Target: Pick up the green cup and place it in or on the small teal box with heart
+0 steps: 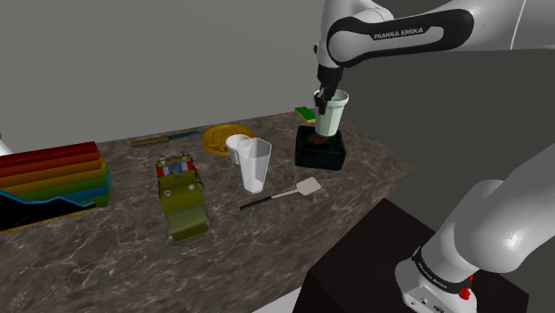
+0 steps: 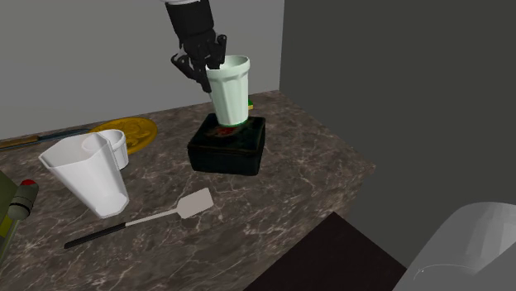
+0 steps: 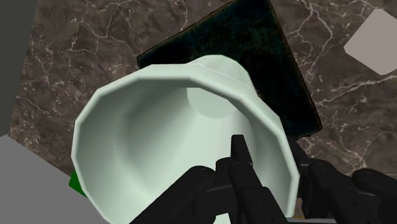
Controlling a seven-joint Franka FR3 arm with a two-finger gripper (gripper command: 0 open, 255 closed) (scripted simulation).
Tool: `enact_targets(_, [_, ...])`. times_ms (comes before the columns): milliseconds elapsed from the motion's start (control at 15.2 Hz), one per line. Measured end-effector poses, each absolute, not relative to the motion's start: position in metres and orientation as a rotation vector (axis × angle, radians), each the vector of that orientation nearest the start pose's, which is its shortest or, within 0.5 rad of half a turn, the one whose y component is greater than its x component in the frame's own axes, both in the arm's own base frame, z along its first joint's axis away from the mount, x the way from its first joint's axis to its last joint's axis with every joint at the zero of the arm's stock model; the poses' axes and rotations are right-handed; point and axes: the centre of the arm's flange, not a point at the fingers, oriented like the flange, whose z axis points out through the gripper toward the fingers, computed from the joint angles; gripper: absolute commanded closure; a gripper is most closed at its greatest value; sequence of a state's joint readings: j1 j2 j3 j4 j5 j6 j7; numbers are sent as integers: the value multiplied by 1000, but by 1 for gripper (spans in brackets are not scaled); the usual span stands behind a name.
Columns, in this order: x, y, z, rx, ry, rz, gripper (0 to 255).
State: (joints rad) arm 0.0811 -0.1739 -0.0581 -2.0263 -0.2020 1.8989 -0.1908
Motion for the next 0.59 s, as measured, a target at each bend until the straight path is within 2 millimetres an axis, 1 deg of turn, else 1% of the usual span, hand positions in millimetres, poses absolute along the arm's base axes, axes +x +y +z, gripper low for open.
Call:
enact_targets(198, [512,-4,515,-3295,-457,-51,255])
enact_targets(528, [511,-4,513,-3295,-457,-52,255])
enact_targets(594, [512,-4,513,-3295,-457,-52,0])
